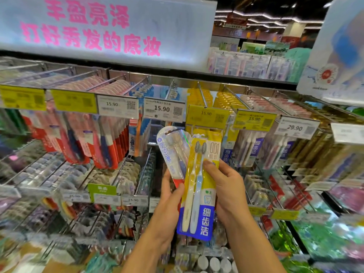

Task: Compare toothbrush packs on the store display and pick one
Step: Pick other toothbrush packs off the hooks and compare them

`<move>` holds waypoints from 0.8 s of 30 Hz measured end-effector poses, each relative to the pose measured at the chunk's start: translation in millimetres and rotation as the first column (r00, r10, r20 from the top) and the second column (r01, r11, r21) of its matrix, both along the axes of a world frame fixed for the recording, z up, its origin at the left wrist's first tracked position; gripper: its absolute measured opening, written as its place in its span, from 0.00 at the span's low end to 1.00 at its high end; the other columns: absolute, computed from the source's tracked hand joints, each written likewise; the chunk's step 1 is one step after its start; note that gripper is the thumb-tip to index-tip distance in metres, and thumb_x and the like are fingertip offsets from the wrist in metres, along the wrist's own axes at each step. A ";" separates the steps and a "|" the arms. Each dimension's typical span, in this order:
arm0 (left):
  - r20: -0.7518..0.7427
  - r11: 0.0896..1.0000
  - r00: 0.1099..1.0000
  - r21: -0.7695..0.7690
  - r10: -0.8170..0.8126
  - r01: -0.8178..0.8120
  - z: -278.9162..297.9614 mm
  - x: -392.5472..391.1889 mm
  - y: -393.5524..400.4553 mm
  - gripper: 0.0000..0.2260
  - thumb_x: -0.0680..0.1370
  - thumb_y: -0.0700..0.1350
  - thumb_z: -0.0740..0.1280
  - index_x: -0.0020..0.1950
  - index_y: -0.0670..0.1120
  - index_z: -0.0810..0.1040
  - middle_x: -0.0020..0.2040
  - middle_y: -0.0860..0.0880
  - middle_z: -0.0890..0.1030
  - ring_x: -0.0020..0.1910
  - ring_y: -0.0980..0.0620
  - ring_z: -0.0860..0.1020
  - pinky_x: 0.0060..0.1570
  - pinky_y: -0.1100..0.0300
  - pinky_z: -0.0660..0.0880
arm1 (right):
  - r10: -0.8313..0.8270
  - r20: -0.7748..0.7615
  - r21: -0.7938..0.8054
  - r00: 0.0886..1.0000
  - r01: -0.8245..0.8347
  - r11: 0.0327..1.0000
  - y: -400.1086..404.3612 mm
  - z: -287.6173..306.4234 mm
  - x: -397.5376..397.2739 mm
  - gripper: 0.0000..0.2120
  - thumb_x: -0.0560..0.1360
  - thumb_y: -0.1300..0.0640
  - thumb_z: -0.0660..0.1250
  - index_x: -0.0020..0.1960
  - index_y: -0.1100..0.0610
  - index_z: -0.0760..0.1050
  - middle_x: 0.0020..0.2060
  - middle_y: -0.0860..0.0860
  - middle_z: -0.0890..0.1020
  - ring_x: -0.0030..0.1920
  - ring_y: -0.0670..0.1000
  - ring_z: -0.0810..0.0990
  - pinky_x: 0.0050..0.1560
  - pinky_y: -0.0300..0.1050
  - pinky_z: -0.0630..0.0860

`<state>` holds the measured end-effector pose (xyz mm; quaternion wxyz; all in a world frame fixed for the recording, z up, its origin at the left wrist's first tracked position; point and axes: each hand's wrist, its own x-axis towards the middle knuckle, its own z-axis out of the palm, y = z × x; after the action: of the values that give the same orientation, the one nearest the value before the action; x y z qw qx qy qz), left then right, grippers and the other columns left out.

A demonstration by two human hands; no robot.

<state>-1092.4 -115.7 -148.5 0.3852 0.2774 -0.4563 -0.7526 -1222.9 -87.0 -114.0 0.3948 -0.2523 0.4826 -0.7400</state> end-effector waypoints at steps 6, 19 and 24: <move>-0.006 1.000 1.000 0.008 -0.019 0.019 2.2 3.0 -0.6 0.21 0.77 0.55 0.65 0.70 0.63 0.67 0.57 0.50 0.87 0.56 0.45 0.86 0.56 0.45 0.81 | 0.017 -0.014 0.019 1.000 -0.016 1.000 1.6 -0.8 0.4 0.06 0.76 0.59 0.73 0.50 0.52 0.88 0.65 0.61 0.81 0.54 0.65 0.87 0.52 0.59 0.85; 0.185 0.989 0.977 -0.120 0.111 -0.089 -3.6 20.5 -14.5 0.12 0.85 0.48 0.61 0.65 0.62 0.66 0.51 0.51 0.87 0.35 0.40 0.84 0.24 0.55 0.78 | -0.062 -0.204 0.082 0.977 0.081 0.993 0.2 8.8 -15.5 0.06 0.81 0.61 0.68 0.53 0.57 0.84 0.47 0.57 0.89 0.46 0.59 0.87 0.54 0.60 0.82; 0.143 0.991 0.982 -0.066 0.126 -0.117 -3.9 28.9 -20.9 0.11 0.85 0.46 0.61 0.62 0.63 0.67 0.49 0.54 0.87 0.34 0.48 0.85 0.26 0.54 0.80 | -0.072 -0.228 0.076 0.971 0.091 0.993 -2.0 17.5 -26.1 0.09 0.82 0.66 0.64 0.57 0.55 0.79 0.46 0.56 0.88 0.44 0.56 0.87 0.50 0.57 0.83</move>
<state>-1063.5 -136.6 -152.4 0.4035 0.3483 -0.4869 -0.6919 -1249.0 -89.0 -96.5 0.3176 -0.2971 0.5654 -0.7009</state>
